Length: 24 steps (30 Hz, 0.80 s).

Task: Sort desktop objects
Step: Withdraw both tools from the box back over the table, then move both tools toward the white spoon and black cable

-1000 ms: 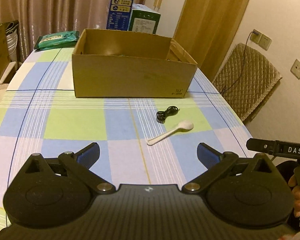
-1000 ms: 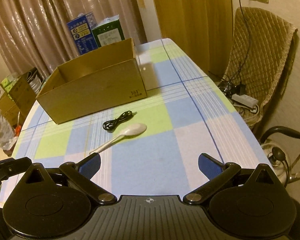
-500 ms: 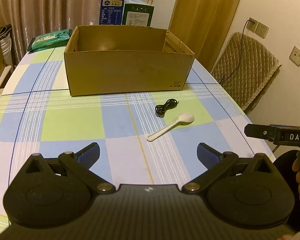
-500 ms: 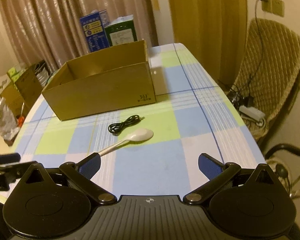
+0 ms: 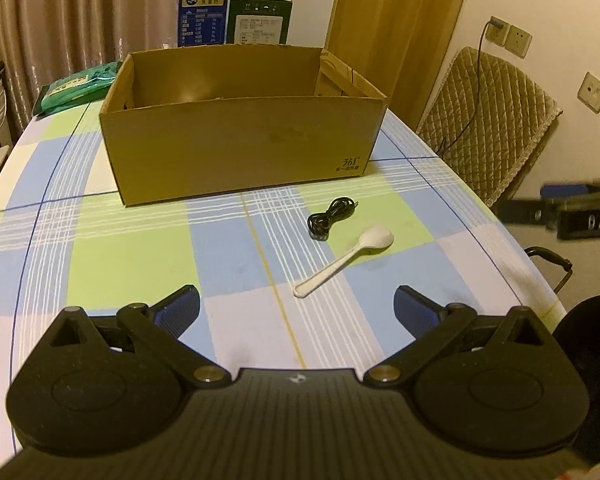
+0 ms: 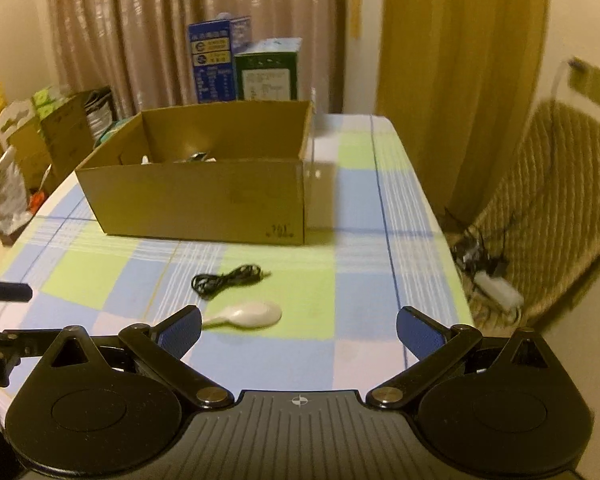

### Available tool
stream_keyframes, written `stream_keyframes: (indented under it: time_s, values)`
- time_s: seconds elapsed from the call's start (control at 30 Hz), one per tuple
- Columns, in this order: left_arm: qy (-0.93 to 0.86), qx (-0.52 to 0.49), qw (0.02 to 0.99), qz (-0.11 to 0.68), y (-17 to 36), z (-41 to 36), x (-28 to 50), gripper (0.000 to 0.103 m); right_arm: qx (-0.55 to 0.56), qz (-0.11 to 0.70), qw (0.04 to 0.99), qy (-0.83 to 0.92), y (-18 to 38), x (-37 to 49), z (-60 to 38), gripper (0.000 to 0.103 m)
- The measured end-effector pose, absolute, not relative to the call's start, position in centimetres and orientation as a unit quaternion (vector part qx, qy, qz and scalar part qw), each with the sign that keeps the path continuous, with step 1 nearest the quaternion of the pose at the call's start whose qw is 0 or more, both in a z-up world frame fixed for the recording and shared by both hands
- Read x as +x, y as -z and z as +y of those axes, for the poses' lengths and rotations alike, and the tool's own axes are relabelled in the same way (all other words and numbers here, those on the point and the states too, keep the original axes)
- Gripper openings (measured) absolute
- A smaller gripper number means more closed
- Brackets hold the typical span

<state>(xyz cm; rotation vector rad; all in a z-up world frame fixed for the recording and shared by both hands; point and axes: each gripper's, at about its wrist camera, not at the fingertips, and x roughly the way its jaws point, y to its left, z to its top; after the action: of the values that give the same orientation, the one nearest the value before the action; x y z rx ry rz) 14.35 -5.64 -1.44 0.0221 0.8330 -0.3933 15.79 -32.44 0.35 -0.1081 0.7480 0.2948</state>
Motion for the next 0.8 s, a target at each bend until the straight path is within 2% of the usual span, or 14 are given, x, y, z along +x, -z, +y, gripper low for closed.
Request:
stream_keyframes:
  time_s: [0.27, 0.3, 0.37, 0.57, 0.7, 0.8]
  values:
    - [0.205, 0.05, 0.894, 0.396, 1.8, -6.8, 17.0, 0.1, -0.231, 0.331, 0.878, -0.257, 0.0, 18.3, -30.0, 0.099]
    - [0.21, 0.059, 0.894, 0.392, 1.9, -6.9, 17.3, 0.1, -0.253, 0.328, 0.868, -0.275, 0.4, 18.5, -29.6, 0.096]
    - [0.221, 0.078, 0.891, 0.388, 1.9, -7.3, 18.1, 0.097, -0.282, 0.33, 0.849, -0.302, 1.1, 18.9, -29.0, 0.079]
    - [0.259, 0.125, 0.877, 0.384, 2.7, -8.7, 20.7, 0.091, -0.336, 0.339, 0.802, -0.358, 4.2, 20.9, -28.0, 0.061]
    - [0.29, 0.167, 0.864, 0.377, 4.1, -9.8, 22.0, 0.079, -0.38, 0.339, 0.762, -0.4, 6.7, 21.9, -27.4, 0.057]
    - [0.314, 0.207, 0.851, 0.367, 5.2, -10.7, 23.0, 0.078, -0.434, 0.332, 0.721, -0.426, 8.7, 22.1, -26.7, 0.055]
